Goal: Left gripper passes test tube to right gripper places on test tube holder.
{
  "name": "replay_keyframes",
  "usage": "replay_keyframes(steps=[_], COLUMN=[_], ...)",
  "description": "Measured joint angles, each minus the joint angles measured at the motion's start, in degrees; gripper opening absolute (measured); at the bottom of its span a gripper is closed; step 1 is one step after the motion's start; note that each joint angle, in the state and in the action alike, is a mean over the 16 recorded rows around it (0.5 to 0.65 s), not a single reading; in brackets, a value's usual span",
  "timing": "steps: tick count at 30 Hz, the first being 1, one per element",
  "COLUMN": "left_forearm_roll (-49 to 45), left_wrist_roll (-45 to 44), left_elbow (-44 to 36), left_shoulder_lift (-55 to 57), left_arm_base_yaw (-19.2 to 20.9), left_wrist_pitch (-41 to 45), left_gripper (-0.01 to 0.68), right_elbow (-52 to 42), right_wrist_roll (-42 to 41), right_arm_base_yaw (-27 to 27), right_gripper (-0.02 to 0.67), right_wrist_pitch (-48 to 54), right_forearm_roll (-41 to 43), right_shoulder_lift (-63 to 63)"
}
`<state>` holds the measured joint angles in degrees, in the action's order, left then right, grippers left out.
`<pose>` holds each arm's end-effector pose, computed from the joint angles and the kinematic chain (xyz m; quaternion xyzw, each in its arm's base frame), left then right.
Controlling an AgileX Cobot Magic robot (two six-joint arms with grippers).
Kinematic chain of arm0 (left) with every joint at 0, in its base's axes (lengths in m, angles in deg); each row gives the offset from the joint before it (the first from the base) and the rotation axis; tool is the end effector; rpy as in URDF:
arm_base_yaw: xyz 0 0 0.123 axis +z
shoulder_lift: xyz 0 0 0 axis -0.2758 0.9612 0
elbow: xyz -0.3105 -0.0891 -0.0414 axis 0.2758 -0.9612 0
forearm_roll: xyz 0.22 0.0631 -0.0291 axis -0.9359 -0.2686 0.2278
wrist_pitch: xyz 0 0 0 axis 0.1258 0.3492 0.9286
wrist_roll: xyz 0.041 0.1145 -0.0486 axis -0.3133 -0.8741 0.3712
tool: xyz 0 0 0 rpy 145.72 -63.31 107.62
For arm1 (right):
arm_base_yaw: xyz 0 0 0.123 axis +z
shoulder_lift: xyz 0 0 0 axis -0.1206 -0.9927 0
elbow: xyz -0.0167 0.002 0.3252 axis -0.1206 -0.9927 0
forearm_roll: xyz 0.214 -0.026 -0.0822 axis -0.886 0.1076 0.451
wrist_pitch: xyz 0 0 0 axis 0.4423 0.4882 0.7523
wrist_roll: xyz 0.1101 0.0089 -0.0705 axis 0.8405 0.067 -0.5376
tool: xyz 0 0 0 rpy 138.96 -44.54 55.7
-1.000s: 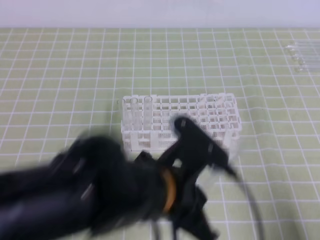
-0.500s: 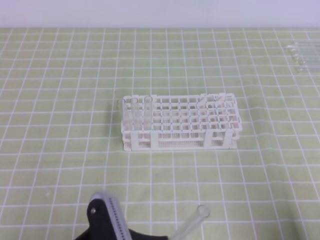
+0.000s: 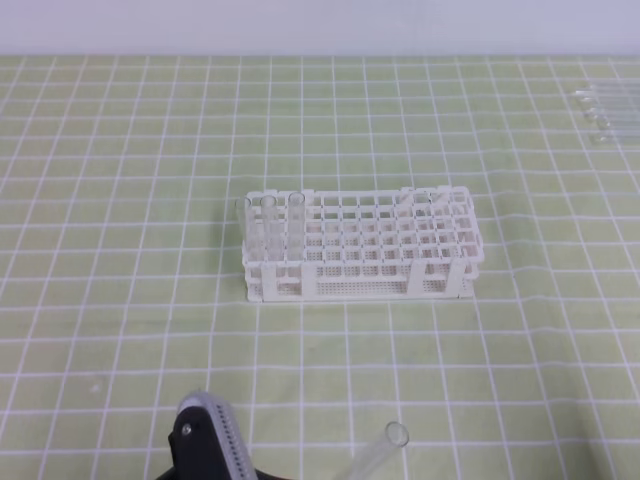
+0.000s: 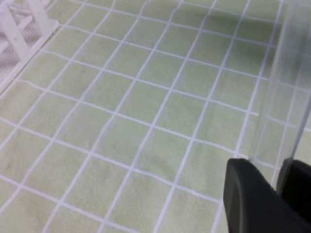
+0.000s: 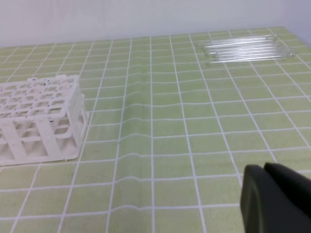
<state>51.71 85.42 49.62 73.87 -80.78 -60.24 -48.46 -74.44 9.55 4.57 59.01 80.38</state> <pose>0.0711 -0.1661 0.2360 0.5313 0.6833 -0.2517 0.4331 0.0316 0.0004 0.1800 0.0331 0.7706 0.0516 0.6344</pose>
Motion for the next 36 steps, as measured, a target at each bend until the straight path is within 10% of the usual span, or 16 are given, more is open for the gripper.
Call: replay_keyframes(steps=[9, 25, 36], left_forearm_roll=[-0.2, 2.2, 5.7], left_wrist_roll=[-2.7, -4.3, -2.9], left_elbow=[0.1, 5.7, 13.1], left_shoulder_lift=[0.0, 7.0, 17.7], left_arm_base_yaw=[0.0, 0.0, 0.0], left_wrist_pitch=[-2.0, -2.8, -6.5], left_gripper=[0.003, 0.002, 0.001], right_elbow=[0.0, 0.0, 2.3], right_wrist_roll=[0.0, -0.4, -18.3], right_arm_base_yaw=[0.0, 0.0, 0.0], right_gripper=[-0.002, -0.002, -0.002], right_wrist_pitch=[-0.9, -11.2, -2.6], right_forearm_roll=[-3.4, -59.0, -67.2], right_shoulder_lift=[0.0, 0.0, -0.6])
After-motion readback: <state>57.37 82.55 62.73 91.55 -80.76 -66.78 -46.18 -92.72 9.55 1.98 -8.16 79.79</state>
